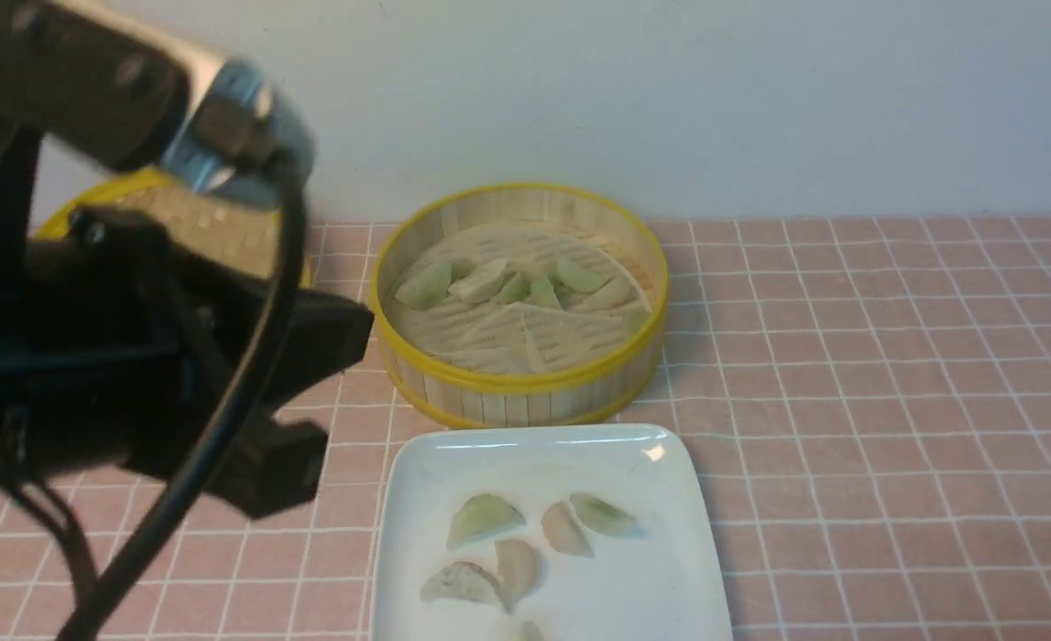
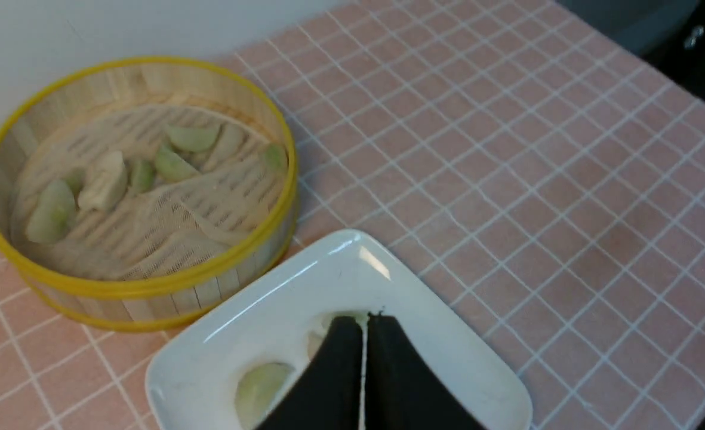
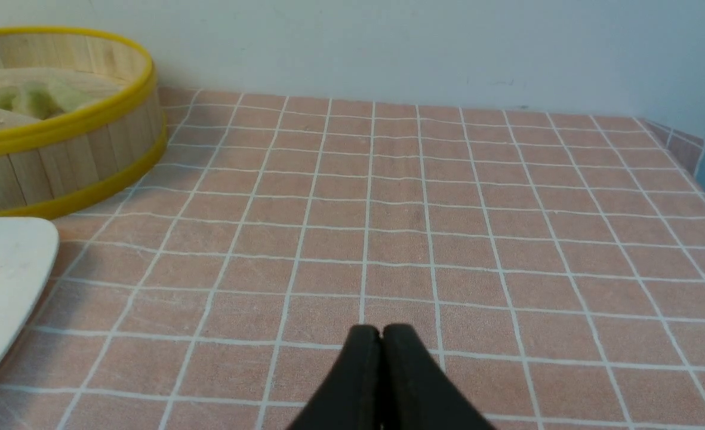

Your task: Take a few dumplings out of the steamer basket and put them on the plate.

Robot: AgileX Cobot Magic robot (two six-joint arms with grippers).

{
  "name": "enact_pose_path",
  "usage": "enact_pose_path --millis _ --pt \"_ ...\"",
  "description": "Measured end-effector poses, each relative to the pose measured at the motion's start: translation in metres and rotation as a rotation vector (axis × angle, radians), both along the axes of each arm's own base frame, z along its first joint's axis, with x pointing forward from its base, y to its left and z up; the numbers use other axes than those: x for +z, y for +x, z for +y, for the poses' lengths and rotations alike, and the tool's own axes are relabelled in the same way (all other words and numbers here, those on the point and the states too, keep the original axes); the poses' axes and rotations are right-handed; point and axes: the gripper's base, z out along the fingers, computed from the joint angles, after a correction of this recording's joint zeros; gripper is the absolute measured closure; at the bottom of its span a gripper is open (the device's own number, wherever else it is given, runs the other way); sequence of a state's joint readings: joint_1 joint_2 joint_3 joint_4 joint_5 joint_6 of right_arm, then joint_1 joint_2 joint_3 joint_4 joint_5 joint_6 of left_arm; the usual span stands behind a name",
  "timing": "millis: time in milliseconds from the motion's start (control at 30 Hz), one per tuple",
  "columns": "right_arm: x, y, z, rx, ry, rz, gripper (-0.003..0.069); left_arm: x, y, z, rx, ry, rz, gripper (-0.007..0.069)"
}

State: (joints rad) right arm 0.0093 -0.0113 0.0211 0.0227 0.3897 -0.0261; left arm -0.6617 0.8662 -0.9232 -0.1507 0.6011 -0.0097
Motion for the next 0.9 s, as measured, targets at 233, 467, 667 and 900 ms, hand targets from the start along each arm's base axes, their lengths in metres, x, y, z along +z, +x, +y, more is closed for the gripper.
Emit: enact_pose_path --millis 233,467,667,900 --pt "0.000 0.000 0.000 0.000 -0.001 0.000 0.0673 -0.044 -0.027 0.025 0.040 -0.105 -0.108 0.0631" --pt "0.000 0.000 0.000 0.000 -0.001 0.000 0.0673 -0.069 -0.043 0.037 0.041 -0.101 -0.103 0.0631" --pt "0.000 0.000 0.000 0.000 -0.001 0.000 0.0673 -0.068 -0.045 0.041 0.035 -0.068 -0.151 0.0631" --pt "0.000 0.000 0.000 0.000 -0.001 0.000 0.0673 -0.091 -0.054 0.068 0.201 -0.045 -0.203 0.0631"
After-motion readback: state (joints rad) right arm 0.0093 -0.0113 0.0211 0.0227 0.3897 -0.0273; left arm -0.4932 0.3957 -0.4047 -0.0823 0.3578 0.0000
